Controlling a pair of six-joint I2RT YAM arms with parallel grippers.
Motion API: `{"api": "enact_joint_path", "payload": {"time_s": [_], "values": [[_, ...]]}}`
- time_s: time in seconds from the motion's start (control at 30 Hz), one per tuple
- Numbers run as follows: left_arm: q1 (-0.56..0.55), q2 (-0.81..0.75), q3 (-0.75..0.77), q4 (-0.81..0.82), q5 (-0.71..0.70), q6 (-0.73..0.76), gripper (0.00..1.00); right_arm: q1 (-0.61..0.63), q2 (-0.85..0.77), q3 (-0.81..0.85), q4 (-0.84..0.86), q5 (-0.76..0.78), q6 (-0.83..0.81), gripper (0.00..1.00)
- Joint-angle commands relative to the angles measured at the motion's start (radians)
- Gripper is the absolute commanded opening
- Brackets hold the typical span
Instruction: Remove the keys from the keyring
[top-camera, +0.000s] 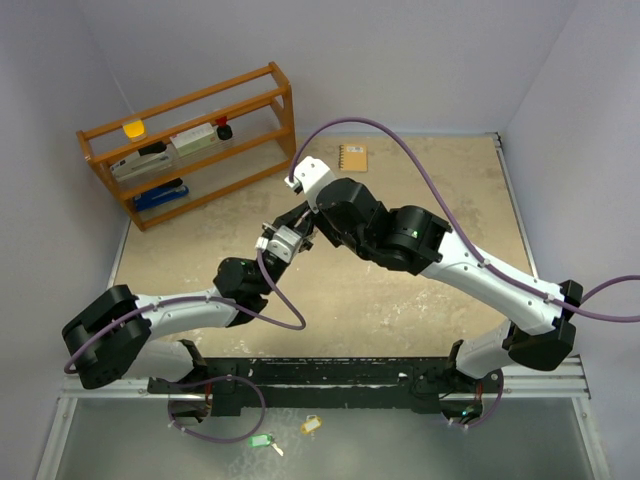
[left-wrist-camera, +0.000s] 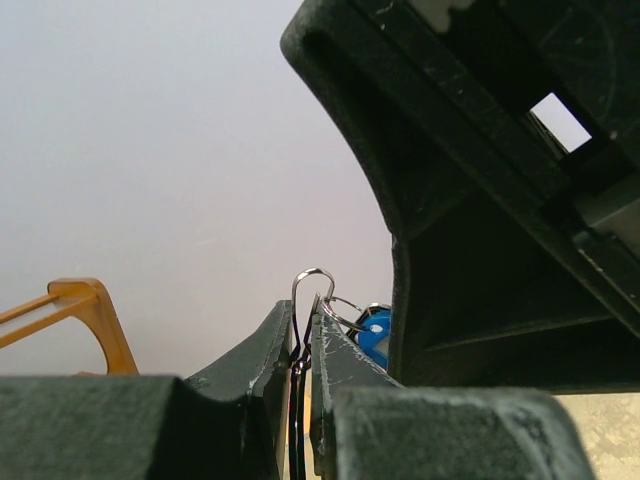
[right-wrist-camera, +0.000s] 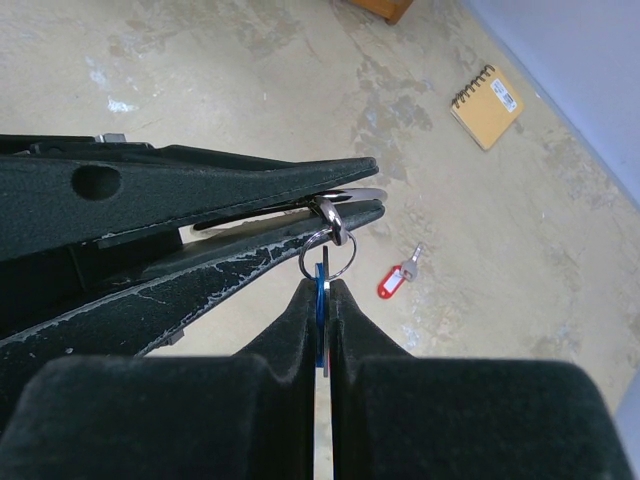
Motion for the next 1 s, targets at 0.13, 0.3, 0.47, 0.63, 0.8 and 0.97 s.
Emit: {"api": "enact_joint_path", "payload": {"time_s": [0.13,0.3,0.47,0.63,0.8,0.97], "values": [[0.016,-0.072,0.063,0.137,-0.090,0.082,0.00,0.003,0.003,0.004,-0.116,-0.042,0.014,0.00],[0.016,-0.083,0.081,0.137,-0.077,0.091,0.00,-0.013,0.000,-0.024,-0.105,-0.065,0.017,0.00],[0.016,-0.089,0.083,0.137,-0.074,0.115,0.00,-0.036,-0.006,-0.017,-0.099,-0.168,0.016,0.00],[0.016,-0.095,0.107,0.149,-0.069,0.137,0.00,-0.058,0.012,-0.015,-0.100,-0.245,0.014,0.00],[0.016,-0.085,0.133,0.175,-0.099,0.186,0.00,-0.064,0.031,-0.075,-0.076,-0.313,0.036,0.00],[0.017,-0.094,0.148,0.246,-0.154,0.227,0.00,-0.082,-0.022,-0.184,-0.012,-0.293,0.075,0.00]]}}
